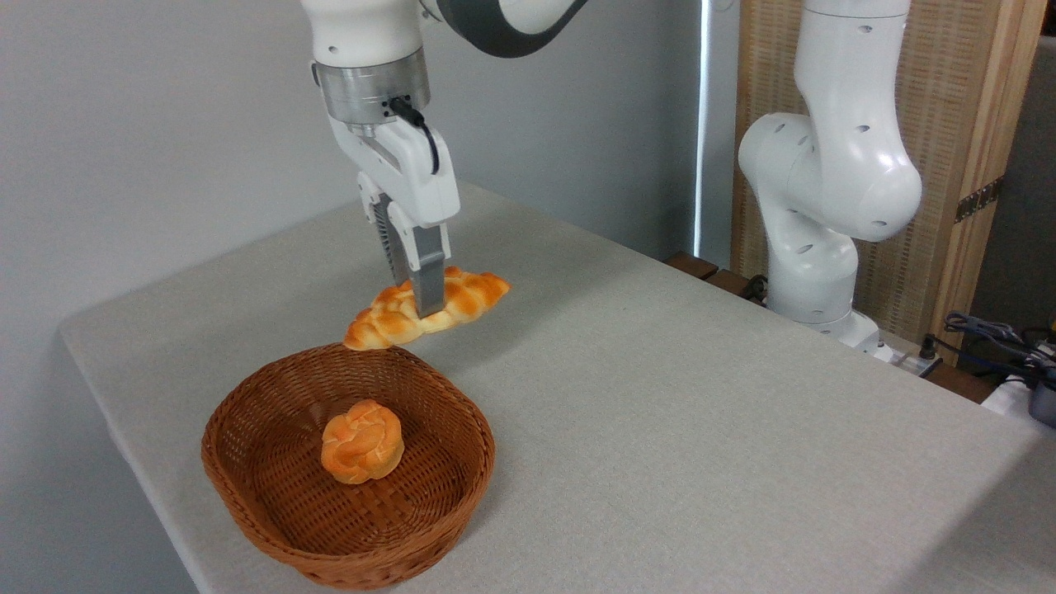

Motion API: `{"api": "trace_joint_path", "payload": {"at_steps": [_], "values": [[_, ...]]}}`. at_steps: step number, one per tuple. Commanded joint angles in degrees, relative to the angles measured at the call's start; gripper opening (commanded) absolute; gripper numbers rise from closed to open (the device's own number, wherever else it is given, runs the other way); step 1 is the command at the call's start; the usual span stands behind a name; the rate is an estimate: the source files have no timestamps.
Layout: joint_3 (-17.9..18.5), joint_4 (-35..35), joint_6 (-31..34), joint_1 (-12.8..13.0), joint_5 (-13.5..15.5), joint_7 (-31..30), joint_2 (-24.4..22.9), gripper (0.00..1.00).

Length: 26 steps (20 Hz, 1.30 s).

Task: Put bread into the basket
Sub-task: 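Lift the held roll and carry it over the wicker basket, then lower the roll into the basket beside the orange bun and release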

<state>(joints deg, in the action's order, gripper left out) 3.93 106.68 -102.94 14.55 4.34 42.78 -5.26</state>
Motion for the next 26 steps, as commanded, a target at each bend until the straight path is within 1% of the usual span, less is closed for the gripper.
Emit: {"api": "trace_joint_path", "payload": {"at_steps": [1, 3, 6, 9, 11, 15, 16, 18, 20, 22, 24, 25, 26], "values": [[2.04, -1.65, -3.22, 0.13, 0.32, 0.82, 1.13, 0.45], [2.13, -1.65, -5.95, 0.13, 0.32, 0.82, 1.83, 0.46], [2.04, -1.73, -8.23, 0.22, 0.32, 0.38, 3.58, 0.46], [2.04, -1.73, -10.69, 0.22, 0.41, 0.38, 4.99, 0.50], [2.04, -1.73, -13.76, 0.22, 0.50, 0.81, 5.61, 0.53], [1.60, -1.73, -16.76, 0.31, 0.50, 0.55, 7.10, 0.54], [1.60, -1.65, -17.20, 0.31, 0.41, 0.55, 7.28, 0.58], [1.60, -1.73, -17.56, 0.31, 0.41, 0.46, 7.63, 0.69], [1.60, -1.73, -19.22, 0.31, 0.41, 0.38, 7.90, 0.77], [1.60, -1.73, -19.32, 0.31, 0.50, 0.29, 7.98, 0.78], [1.60, -1.73, -19.40, 0.31, 0.41, 0.20, 8.25, 0.84], [1.60, -1.73, -19.40, 0.31, 0.41, 0.29, 8.25, 0.85], [1.60, -1.73, -19.40, 0.31, 0.41, 0.20, 8.25, 0.88]]}}
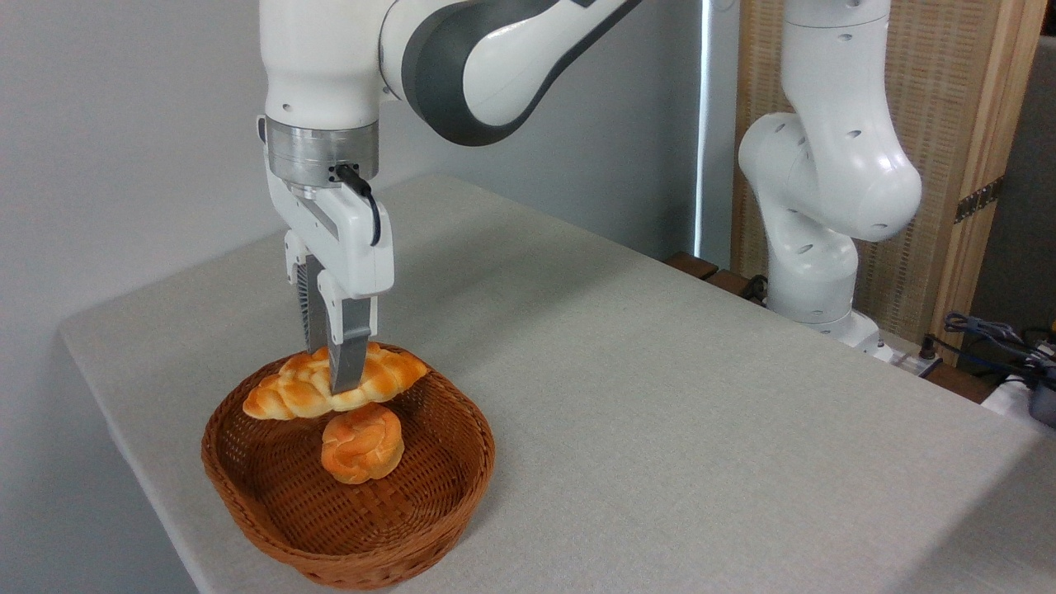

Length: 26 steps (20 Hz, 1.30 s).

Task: Put bread into the basket
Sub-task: 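Lower the roll into the basket beside the orange bun and release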

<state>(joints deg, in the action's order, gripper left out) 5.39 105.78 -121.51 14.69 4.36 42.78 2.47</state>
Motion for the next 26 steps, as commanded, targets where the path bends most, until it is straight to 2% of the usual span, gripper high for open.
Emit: {"api": "trace_joint_path", "payload": {"at_steps": [1, 2, 3, 20, 26], "values": [[0.15, -0.84, -0.92, 0.16, 0.38, 0.20, 0.52, 0.91], [0.15, -0.84, -0.93, 0.16, 0.38, 0.20, 0.52, 0.97], [0.15, -0.84, -0.93, 0.16, 0.38, 0.20, 0.52, 0.99], [0.93, -1.63, 0.30, -0.01, 1.08, -2.96, -0.44, 1.00], [2.95, -6.38, 11.19, -0.01, 1.09, -3.40, -0.45, 1.00]]}}
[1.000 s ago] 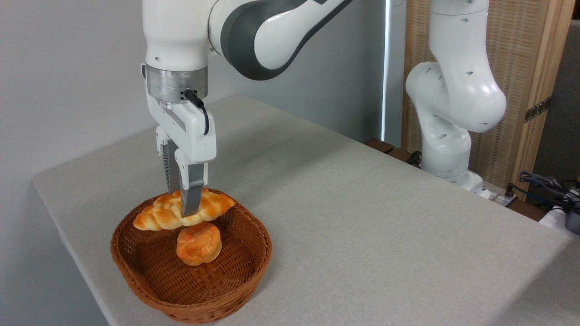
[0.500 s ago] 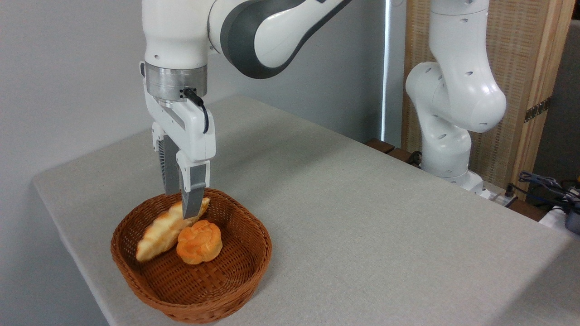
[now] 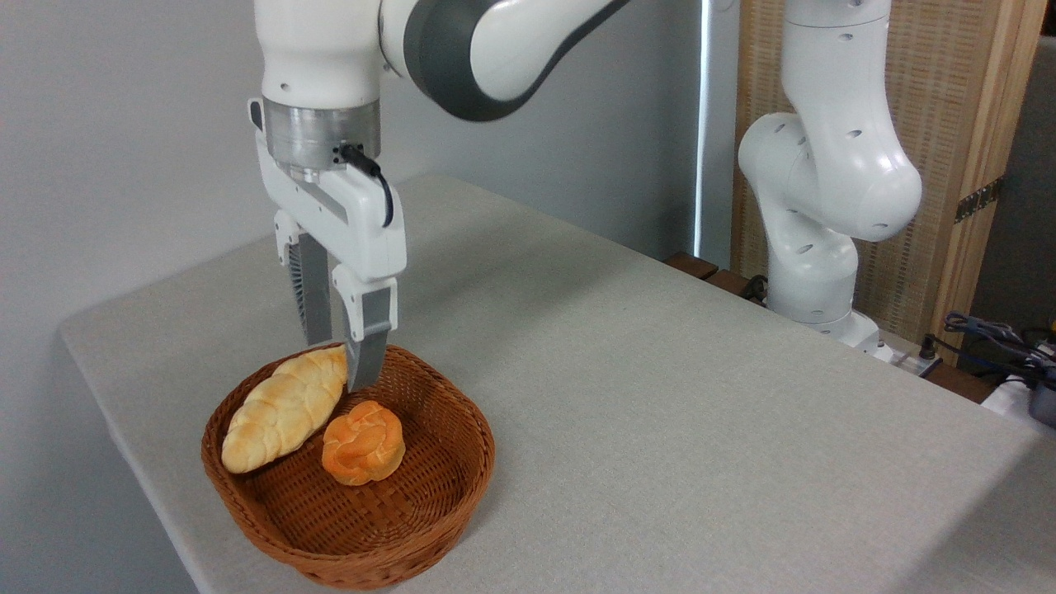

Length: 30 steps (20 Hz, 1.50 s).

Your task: Put bread into the basket

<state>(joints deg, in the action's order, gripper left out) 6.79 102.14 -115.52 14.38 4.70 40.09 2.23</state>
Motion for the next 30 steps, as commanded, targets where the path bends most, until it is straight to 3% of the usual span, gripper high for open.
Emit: {"api": "trace_joint_path", "payload": {"at_steps": [1, 9, 17, 30], "values": [[1.91, -3.00, 6.26, 0.30, 0.84, -0.72, -0.21, 1.00], [2.97, -10.02, 17.25, 0.30, 2.34, -0.98, 0.05, 1.00], [4.11, -14.60, 22.79, 0.30, 2.25, -1.78, 0.93, 1.00], [5.43, -15.04, 23.33, 0.39, 2.25, 1.31, 0.76, 1.00]]}}
